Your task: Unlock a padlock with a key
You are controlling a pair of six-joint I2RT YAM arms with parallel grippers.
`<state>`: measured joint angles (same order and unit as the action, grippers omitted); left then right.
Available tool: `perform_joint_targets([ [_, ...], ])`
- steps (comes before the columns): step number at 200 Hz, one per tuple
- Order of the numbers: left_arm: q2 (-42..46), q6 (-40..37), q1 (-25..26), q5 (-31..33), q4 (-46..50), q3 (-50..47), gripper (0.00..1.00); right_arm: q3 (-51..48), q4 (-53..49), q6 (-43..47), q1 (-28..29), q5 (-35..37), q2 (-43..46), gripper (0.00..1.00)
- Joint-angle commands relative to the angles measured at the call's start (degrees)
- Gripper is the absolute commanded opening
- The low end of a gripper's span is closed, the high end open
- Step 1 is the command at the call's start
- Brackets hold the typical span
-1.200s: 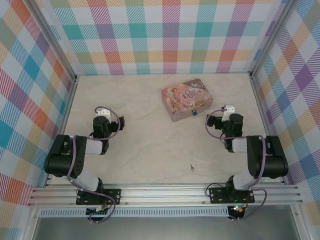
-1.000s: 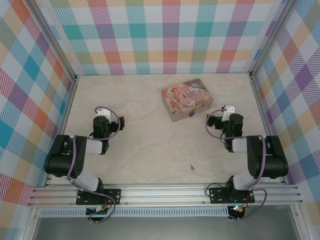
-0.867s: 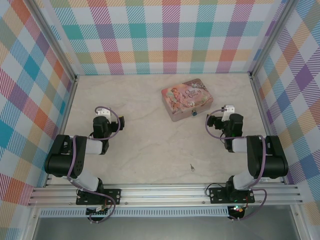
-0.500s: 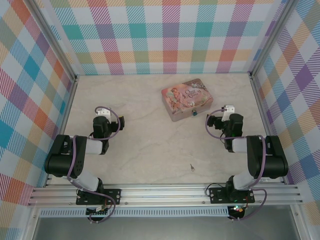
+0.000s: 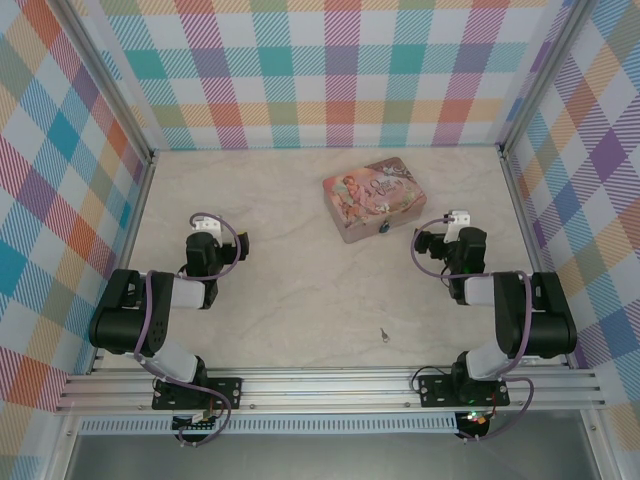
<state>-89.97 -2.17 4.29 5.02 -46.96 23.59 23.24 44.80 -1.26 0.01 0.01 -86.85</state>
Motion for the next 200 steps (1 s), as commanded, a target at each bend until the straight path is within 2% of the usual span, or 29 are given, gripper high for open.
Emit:
perform_joint_targets([
  [1,5.0,0.7,-0.4,0.4,2.4,-0.4,1.00,1.8,-5.6,-0.9,0.0,1.8,5.6,1.00],
  [22,12.7,3.1,-0.4,3.0,11.4,0.5,1.00,3.0,-15.2,-3.2,0.0,2.7,12.0,1.00],
  [41,19.4,11.1,-0.4,5.6,21.6,2.5,1.00,5.3,-26.1,-7.1,0.1,2.4,18.0,1.00],
  [57,24.8,18.1,-0.5,5.0,30.8,4.6,1.00,8.1,-37.2,-12.2,0.1,1.1,22.5,1.00],
  [71,28.5,22.9,-0.5,-0.5,34.9,5.7,1.00,10.7,-46.2,-16.9,0.2,-1.6,26.1,1.00],
  [91,31.3,31.3,0.0,-8.3,35.2,4.9,1.00,13.3,-57.2,-22.4,0.7,-6.4,30.2,1.00],
  [102,31.9,34.0,1.9,-9.7,35.0,4.3,1.00,14.6,-63.0,-24.5,1.9,-7.9,31.7,1.00],
  [125,31.6,34.9,9.3,-8.0,35.8,4.9,1.00,16.8,-73.7,-26.8,7.0,-8.1,33.1,1.00],
  [159,27.3,34.9,20.9,-3.8,34.7,7.9,1.00,17.6,-83.9,-31.1,18.0,-6.7,31.6,0.91],
  [180,23.4,35.7,24.9,-3.2,32.1,10.2,1.00,17.2,-88.7,-35.2,23.5,-6.7,29.4,0.85],
  [200,20.2,36.2,26.6,-3.1,29.4,11.6,1.00,16.4,-91.9,-38.8,27.7,-7.6,27.7,0.79],
])
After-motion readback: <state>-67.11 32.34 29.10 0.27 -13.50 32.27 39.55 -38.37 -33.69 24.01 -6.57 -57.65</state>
